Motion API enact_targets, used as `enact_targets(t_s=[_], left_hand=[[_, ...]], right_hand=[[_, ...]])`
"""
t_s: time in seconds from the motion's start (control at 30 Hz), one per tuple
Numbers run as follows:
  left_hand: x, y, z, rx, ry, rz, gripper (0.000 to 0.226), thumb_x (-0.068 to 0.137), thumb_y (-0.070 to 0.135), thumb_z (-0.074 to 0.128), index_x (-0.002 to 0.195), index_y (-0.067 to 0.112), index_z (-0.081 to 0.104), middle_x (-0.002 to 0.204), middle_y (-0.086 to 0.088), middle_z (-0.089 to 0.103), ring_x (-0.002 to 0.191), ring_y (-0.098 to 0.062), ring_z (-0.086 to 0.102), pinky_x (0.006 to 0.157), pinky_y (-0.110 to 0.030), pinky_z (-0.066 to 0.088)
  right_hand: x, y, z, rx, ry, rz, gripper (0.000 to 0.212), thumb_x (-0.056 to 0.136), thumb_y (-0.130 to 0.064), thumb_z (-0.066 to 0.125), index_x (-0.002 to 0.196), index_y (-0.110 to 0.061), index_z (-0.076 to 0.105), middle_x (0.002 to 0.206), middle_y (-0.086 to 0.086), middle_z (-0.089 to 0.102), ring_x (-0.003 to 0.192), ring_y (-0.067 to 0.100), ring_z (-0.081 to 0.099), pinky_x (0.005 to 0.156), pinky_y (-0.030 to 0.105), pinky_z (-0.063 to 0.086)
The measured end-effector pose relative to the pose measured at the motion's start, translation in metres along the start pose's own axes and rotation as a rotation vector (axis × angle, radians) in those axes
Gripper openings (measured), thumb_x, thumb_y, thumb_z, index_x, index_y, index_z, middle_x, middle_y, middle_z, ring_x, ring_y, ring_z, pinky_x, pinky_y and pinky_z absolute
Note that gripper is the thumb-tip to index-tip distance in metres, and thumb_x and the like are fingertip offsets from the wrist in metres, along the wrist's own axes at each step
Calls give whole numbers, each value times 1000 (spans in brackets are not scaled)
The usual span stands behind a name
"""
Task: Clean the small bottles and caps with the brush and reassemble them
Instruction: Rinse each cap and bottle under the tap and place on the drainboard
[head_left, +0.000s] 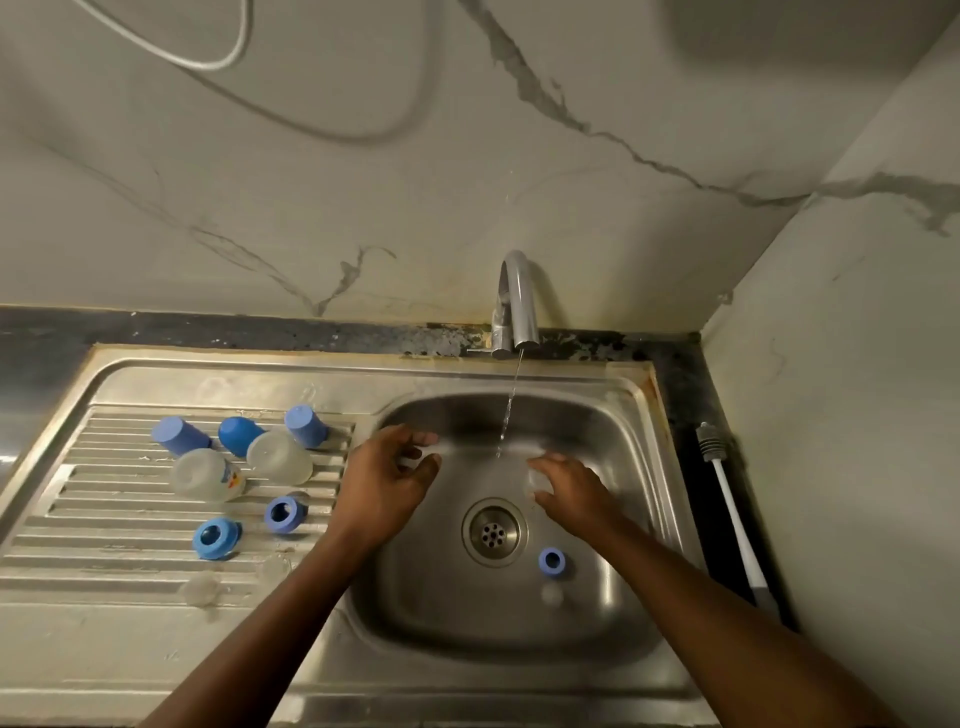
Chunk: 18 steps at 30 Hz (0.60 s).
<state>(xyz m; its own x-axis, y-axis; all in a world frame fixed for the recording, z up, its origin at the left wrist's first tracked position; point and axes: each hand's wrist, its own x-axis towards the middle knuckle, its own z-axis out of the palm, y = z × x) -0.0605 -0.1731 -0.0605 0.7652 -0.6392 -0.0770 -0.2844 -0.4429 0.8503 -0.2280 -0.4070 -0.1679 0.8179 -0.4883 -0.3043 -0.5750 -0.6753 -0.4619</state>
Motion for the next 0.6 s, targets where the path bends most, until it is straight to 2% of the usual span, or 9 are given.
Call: enact_targets(t_s=[0.17,0.3,0.4,0.5,0.57,0.6], left_hand=[[9,13,15,41,-20,42,29,94,24,78,122,28,72,114,13,71,97,-2,69,78,-16,55],[26,23,25,52,-63,110,40,93,26,79,132,25,69,123,12,72,109,-3,68,96,-35,61],[36,34,32,53,-121,166,56,95,32,76,147,30,56,135,21,61,119,1,62,103,-26,54],[47,45,38,40,-188,105,66,98,40,71,157,30,44,141,17,57,126,-6,60,104,-28,52],[53,51,41,10,-222,127,58,100,42,68,154,29,48,138,9,66,119,-9,67,96,-25,57],[54,55,42,-36,-227,138,55,101,40,68,152,29,51,132,8,70,112,-7,69,93,-24,59]], right_hand=[[13,-34,-50,147,116,-80,55,95,-38,70,146,-33,50,146,-1,57,132,20,53,108,40,47],[23,-58,-79,212,180,-165,56,99,-42,65,151,-28,51,153,-3,53,137,15,51,114,39,45],[26,-72,-97,301,180,-232,52,103,-45,59,150,-26,54,151,-6,56,136,8,53,113,31,45],[23,-84,-114,373,189,-262,43,105,-48,56,140,-25,64,138,-9,66,125,0,60,108,25,49],[23,-88,-124,396,244,-249,39,103,-48,59,131,-25,71,124,-12,74,112,-3,67,99,24,54],[23,-90,-127,430,295,-230,33,101,-46,63,122,-25,76,111,-15,77,99,-5,70,90,24,56]])
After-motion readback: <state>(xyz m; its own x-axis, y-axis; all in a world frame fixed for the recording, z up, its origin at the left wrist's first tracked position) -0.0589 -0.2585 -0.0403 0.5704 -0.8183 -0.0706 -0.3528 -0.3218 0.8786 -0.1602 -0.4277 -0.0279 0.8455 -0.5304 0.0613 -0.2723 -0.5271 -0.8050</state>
